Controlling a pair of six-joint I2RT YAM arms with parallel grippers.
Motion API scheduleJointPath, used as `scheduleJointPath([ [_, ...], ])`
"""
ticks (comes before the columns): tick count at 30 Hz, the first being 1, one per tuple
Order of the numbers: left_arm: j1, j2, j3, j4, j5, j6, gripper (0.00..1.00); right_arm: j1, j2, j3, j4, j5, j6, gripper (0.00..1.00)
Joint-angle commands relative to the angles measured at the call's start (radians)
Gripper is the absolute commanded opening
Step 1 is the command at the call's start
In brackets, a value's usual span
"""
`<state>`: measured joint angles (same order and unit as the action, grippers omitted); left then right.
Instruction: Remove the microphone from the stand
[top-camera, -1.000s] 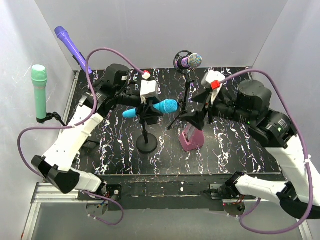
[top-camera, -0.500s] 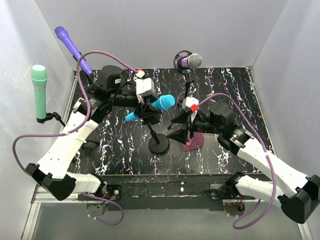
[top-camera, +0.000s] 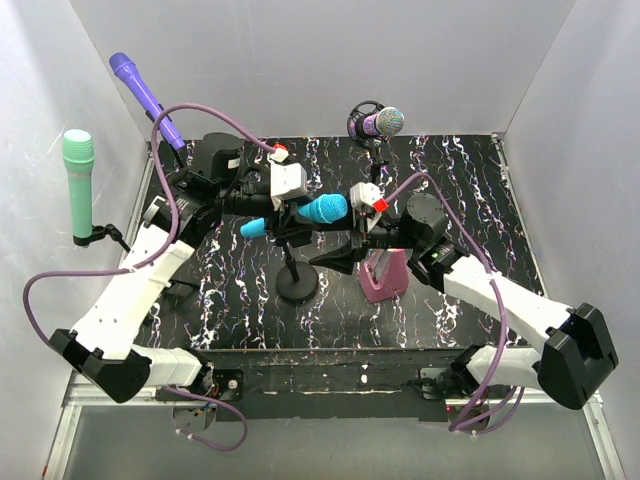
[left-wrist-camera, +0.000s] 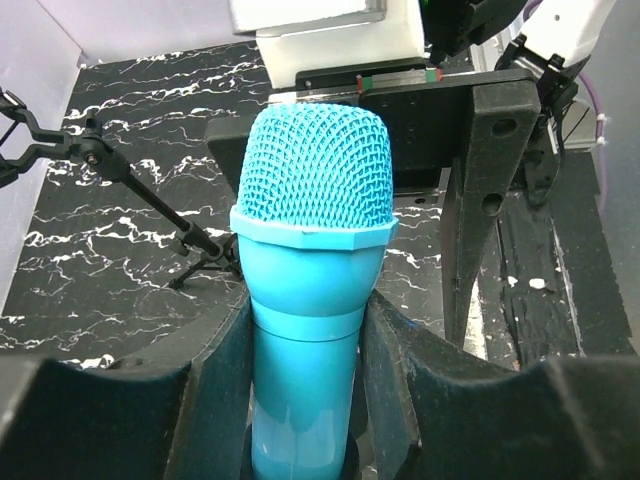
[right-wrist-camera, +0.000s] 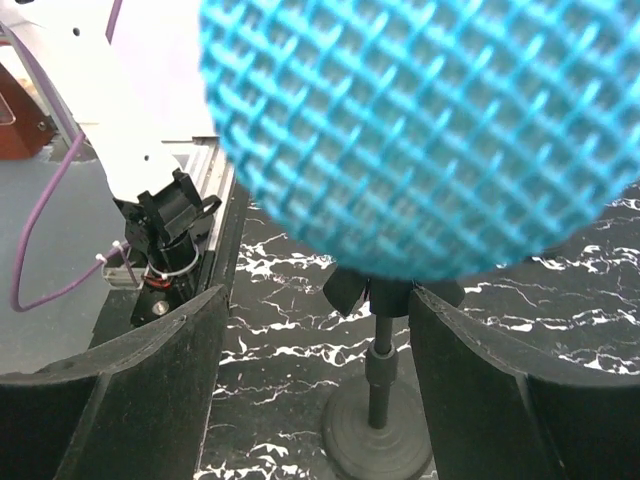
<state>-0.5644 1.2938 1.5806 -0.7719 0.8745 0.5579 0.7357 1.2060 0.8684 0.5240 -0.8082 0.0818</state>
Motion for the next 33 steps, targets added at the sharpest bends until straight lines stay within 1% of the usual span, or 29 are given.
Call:
scheduleJointPath([
  [1,-0.011,-0.064,0.022,0.008,0.061,0.048,0.00,0.008,0.027,0.017,0.192,-0.022,0.044,0.79],
  [3,-0.011,-0.065,0.021,0.006,0.047,0.051,0.00,0.008,0.020,0.011,0.209,0.007,0.049,0.79],
  [7,-0.011,-0.080,0.012,-0.004,0.017,0.086,0.00,0.007,-0.037,-0.029,0.196,0.113,0.035,0.80],
  [11,-0.011,-0.077,0.024,-0.021,0.018,0.102,0.00,0.007,-0.066,-0.058,0.191,0.144,0.039,0.80],
  [21,-0.011,-0.065,0.032,-0.030,0.046,0.112,0.00,0.024,0.056,-0.014,0.258,0.101,0.036,0.81],
  [24,-0.011,-0.067,0.032,-0.030,0.050,0.125,0.00,0.039,0.056,-0.023,0.257,0.098,0.038,0.82],
  [30,-0.011,-0.073,0.033,-0.027,0.043,0.125,0.00,0.083,0.050,-0.037,0.261,0.155,0.035,0.82],
  [33,-0.011,-0.077,0.022,-0.026,0.040,0.119,0.00,0.096,0.058,-0.040,0.264,0.156,0.030,0.81],
])
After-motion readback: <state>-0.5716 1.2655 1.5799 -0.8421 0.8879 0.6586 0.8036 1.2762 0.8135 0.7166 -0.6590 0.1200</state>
